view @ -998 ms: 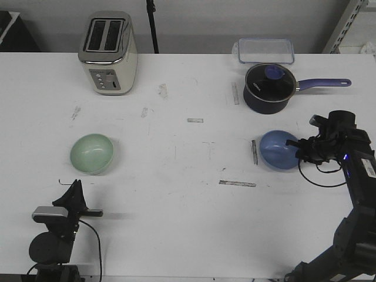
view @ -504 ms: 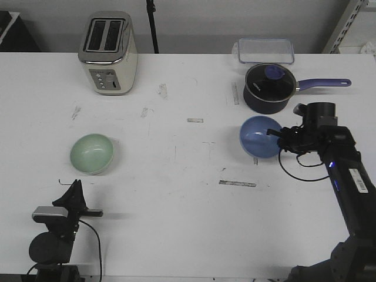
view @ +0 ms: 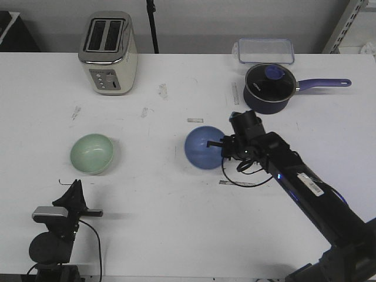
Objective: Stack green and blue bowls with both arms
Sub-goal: 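Slide the blue bowl with the right gripper toward the table centre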
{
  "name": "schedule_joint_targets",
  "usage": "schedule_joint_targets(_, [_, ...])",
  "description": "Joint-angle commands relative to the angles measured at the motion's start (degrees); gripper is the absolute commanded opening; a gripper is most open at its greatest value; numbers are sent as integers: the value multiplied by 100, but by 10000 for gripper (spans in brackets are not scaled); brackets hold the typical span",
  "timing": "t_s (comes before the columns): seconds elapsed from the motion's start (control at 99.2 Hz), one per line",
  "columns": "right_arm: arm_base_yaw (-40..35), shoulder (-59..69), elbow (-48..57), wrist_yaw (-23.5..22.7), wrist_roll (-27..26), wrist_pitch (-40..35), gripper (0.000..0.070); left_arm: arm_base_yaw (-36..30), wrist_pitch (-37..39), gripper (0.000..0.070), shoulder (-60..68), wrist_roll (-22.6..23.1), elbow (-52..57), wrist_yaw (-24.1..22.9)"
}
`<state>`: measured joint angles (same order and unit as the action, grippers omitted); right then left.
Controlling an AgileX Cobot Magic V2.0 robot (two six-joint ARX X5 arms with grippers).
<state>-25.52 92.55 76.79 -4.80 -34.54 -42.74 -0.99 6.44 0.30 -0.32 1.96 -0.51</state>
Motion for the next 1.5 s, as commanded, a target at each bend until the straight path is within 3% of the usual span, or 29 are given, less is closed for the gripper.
schedule_joint_targets(0.0, [-131,240,98,13,-212,37,4,2,85,1,-11,74,-127,-15])
schedule_joint_targets(1.26, [-455,761,96,-122,0,621,19,2,85,1,-11,74,-127,-13])
schedule_joint_targets(1.32, [-455,761,96,-122,28,610,42,2,85,1,-11,74,-127,-15])
schedule_joint_targets(1.441, [-455,761,96,-120,31,614,174,2,85,1,-11,74,-127,-15])
schedule_joint_targets(1.491, [-455,761,96,-116,31,616,183,2,85,1,-11,74,-127,-15])
